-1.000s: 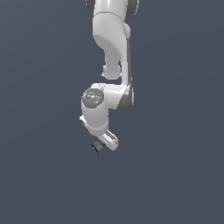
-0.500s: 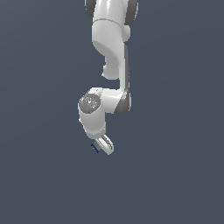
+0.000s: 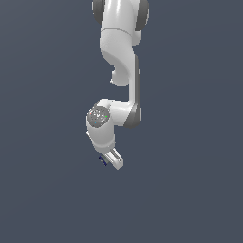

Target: Pick up the object and move it to a goal position.

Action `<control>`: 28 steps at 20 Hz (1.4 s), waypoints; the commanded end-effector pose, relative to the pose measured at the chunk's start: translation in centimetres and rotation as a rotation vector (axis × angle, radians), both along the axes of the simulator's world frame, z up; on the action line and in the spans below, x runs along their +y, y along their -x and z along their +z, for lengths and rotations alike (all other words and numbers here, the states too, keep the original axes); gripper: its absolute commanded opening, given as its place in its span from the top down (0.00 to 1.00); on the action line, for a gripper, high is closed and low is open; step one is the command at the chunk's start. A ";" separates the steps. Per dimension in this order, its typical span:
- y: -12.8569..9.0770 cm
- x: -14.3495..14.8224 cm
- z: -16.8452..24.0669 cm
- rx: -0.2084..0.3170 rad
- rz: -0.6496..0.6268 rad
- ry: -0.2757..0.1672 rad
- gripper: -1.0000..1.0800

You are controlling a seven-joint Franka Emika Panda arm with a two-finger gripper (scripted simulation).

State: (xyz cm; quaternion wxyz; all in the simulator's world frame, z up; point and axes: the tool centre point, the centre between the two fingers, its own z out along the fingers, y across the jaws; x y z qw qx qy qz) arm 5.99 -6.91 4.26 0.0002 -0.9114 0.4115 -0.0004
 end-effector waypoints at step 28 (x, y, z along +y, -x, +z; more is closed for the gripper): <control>0.8 0.2 -2.8 0.001 -0.003 0.000 1.00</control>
